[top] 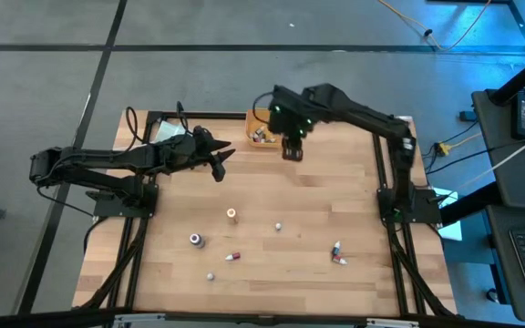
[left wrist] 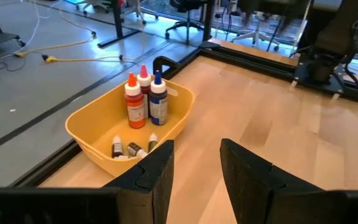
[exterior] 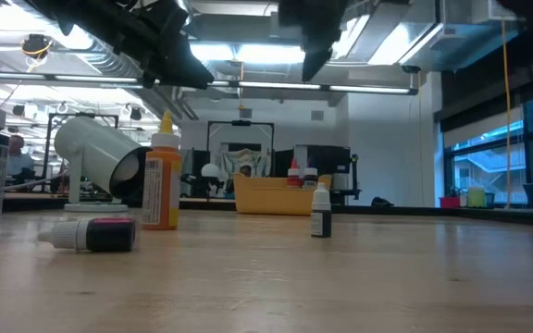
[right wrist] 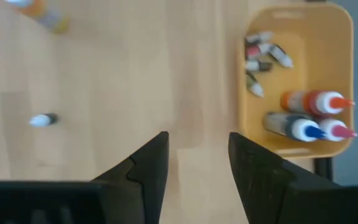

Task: Pick & Place food coloring
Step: Put the small blue food coloring bottle into the yellow bin

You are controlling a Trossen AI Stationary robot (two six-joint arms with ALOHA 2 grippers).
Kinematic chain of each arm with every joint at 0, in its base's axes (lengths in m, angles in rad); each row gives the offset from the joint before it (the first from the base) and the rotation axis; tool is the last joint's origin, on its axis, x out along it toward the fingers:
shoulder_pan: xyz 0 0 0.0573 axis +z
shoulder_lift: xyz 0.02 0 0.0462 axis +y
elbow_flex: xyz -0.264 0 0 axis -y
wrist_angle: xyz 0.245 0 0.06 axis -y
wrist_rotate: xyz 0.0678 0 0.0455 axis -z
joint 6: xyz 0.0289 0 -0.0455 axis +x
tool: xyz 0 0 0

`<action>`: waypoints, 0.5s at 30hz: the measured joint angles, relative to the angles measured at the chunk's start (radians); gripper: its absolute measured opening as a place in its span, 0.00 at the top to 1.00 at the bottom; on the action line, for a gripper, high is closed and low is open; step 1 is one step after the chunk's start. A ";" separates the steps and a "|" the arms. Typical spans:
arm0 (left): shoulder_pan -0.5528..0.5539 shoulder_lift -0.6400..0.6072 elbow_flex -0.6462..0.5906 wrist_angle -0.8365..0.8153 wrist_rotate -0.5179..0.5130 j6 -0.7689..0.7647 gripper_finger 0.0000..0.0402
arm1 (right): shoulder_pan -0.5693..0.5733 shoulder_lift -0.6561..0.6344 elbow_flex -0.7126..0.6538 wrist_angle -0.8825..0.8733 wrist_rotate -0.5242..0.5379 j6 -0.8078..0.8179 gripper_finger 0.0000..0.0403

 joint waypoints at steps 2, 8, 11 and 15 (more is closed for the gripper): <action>0.000 0.000 0.000 0.000 0.000 0.000 0.68 | 0.035 -0.072 -0.091 0.059 0.000 0.030 0.58; 0.000 0.000 0.000 0.000 0.000 0.000 0.68 | 0.134 -0.346 -0.506 0.295 0.003 0.134 0.58; 0.000 0.000 0.000 0.000 0.000 0.003 0.68 | 0.218 -0.483 -0.710 0.368 0.006 0.147 0.58; 0.000 0.000 0.000 0.002 0.000 0.027 0.68 | 0.367 -0.615 -0.927 0.407 0.000 0.222 0.58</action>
